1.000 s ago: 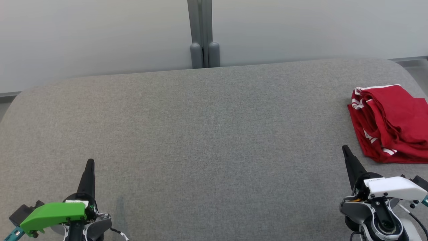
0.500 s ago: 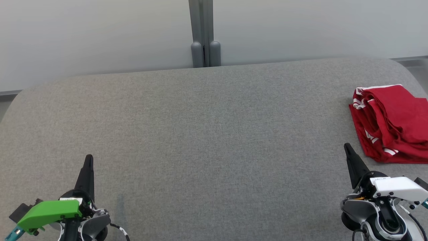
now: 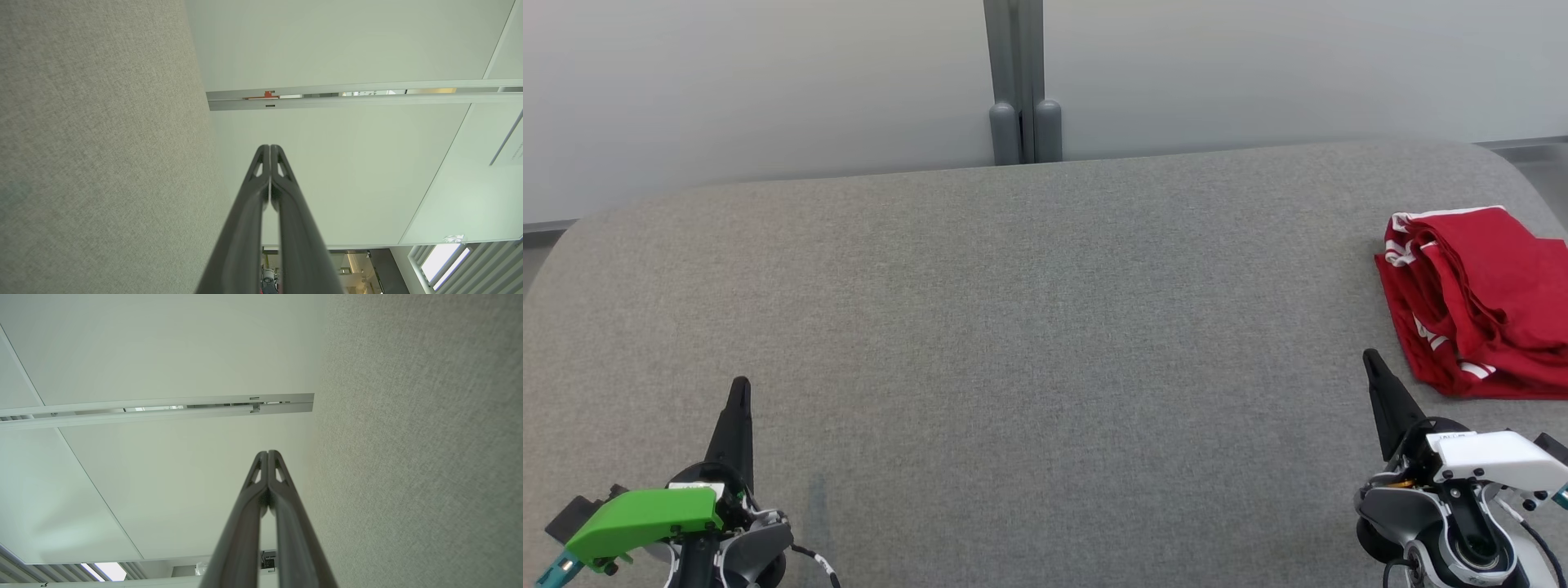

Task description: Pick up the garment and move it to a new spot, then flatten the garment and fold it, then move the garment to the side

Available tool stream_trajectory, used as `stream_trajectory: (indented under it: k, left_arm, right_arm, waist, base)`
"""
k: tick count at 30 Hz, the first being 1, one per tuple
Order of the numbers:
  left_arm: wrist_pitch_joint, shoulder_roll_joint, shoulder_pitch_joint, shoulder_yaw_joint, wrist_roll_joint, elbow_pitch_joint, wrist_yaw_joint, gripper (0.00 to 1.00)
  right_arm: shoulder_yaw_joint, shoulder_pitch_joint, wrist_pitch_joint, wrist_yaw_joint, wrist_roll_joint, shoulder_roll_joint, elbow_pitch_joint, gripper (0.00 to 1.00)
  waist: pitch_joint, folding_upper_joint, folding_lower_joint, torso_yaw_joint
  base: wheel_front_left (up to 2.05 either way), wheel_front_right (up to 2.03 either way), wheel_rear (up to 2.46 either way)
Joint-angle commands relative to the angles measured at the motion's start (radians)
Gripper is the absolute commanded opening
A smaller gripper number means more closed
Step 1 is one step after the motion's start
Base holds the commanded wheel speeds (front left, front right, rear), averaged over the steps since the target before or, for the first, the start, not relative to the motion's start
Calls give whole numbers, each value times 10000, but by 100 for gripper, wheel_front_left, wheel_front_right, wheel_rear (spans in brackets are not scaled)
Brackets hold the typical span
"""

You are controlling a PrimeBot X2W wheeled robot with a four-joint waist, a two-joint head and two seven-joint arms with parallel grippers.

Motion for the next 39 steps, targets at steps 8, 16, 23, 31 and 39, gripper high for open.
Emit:
stream_trajectory:
  k: [8, 16, 23, 31, 39]
  left_arm:
    - [43, 69, -105, 27, -11, -27, -48, 0]
    - [43, 69, -105, 27, -11, -27, -48, 0]
    - [43, 69, -104, 27, -11, -28, -48, 0]
    - [43, 69, -104, 27, -11, -27, -49, 0]
    - [43, 69, -104, 27, -11, -27, -49, 0]
  right_arm:
    - [-14, 46, 39, 4, 66, -6, -52, 0]
    - [-15, 47, 40, 4, 66, -7, -52, 0]
    - [-14, 47, 38, 4, 67, -7, -52, 0]
    - [-14, 47, 39, 4, 67, -7, -52, 0]
    - [-13, 47, 38, 4, 67, -7, -52, 0]
  waist:
    - [0, 0, 0, 0]
    - [0, 0, 0, 0]
    - [0, 0, 0, 0]
    - [0, 0, 0, 0]
    - [0, 0, 0, 0]
  base:
    - [0, 0, 0]
    - [0, 0, 0]
    - [0, 0, 0]
    - [0, 0, 0]
    - [0, 0, 0]
